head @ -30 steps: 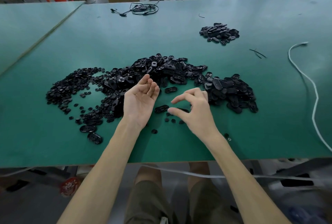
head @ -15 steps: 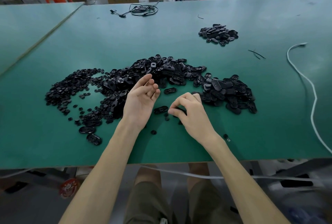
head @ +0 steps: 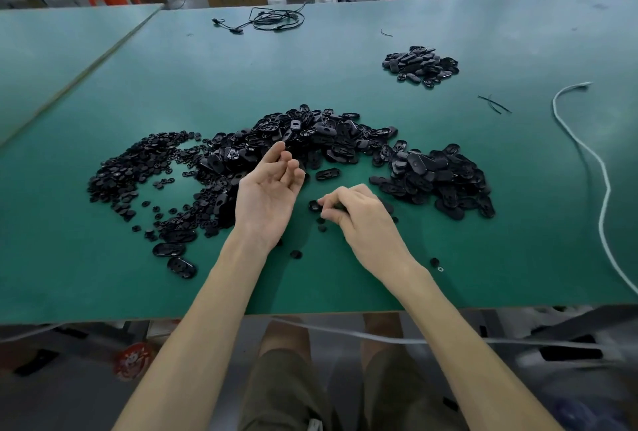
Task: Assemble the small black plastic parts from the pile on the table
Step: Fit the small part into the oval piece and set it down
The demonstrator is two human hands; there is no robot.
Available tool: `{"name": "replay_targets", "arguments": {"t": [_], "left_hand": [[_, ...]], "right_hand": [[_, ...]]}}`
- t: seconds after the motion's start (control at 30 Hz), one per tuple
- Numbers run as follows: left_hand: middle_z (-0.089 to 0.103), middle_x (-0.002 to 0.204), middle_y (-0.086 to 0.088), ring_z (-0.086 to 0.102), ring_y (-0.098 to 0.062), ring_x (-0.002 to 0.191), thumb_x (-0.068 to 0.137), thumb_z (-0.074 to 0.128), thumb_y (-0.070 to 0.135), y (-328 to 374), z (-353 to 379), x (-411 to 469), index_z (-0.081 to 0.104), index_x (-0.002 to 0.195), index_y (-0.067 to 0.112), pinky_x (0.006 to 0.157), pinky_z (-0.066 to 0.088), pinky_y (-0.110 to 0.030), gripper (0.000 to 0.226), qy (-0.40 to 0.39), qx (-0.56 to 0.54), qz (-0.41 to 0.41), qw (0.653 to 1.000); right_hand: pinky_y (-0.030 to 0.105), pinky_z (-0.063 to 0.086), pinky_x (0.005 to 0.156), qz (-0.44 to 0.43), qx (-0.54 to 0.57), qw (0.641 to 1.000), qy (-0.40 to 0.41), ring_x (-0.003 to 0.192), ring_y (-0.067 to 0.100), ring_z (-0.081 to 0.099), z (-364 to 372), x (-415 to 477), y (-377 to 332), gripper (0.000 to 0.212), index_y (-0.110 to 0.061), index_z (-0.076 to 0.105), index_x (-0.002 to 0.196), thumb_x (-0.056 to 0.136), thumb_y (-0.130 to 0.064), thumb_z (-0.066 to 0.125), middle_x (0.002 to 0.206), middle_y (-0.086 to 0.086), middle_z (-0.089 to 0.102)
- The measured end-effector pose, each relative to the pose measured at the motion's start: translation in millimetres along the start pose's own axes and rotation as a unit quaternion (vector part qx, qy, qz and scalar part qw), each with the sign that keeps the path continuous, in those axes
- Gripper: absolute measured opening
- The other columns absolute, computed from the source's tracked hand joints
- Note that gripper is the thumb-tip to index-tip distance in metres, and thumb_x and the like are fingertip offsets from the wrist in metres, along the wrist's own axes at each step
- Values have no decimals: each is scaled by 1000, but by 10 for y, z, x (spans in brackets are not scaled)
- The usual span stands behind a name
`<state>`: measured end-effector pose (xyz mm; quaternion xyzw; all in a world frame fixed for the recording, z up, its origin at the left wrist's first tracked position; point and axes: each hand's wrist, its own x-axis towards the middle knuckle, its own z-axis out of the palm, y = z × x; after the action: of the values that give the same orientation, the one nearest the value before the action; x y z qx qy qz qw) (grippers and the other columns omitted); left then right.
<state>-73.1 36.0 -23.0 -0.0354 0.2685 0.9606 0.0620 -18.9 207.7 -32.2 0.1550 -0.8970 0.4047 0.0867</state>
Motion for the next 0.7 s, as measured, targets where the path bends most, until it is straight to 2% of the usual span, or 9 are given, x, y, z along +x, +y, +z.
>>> {"name": "replay_targets", "arguments": {"t": [0.1,0.3,0.4,0.5,0.6,0.7], "left_hand": [[65,91,-4,63,-19,80,93,50,-8,-17,0,8,69,110,8,79,54,-30,31,-5,43,-1,999],[67,92,-3,65,-17,82,94,52,-12,-48,3,6,71,108,10,81,56,-29,32,-33,126,17,991],[69,98,-3,66,-18,89,91,57,-15,-72,10,-17,75,105,13,84,55,-30,36,-81,204,40,975],[68,105,-4,64,-18,97,87,60,-18,-98,28,-36,71,113,10,90,54,-31,40,-127,283,33,950],[70,108,-6,67,-20,101,80,58,-19,-80,49,-40,75,113,9,92,56,-30,47,-136,191,-27,972],[71,106,-7,69,-20,97,85,55,-20,-49,30,-12,74,115,8,89,57,-30,45,-95,112,-35,989]], "right_hand": [[43,44,97,-6,-47,999,24,101,24,53,20,4,9,11,-5,68,97,101,-15,65,99,1,69],[42,44,95,-13,-71,996,49,96,25,54,29,12,11,11,-6,67,95,102,-16,65,96,3,68],[42,44,94,-8,-66,997,49,97,26,54,22,10,-5,12,-4,66,96,101,-15,65,97,5,67],[42,46,89,16,-27,996,86,97,25,56,6,4,-13,12,-2,66,98,102,-13,64,97,5,65],[44,49,85,40,-21,993,109,94,23,57,3,2,3,9,-5,65,102,103,-14,63,98,3,65],[42,51,85,40,-45,994,93,96,20,59,20,-5,6,16,-10,66,116,102,-16,66,97,0,67]]}}
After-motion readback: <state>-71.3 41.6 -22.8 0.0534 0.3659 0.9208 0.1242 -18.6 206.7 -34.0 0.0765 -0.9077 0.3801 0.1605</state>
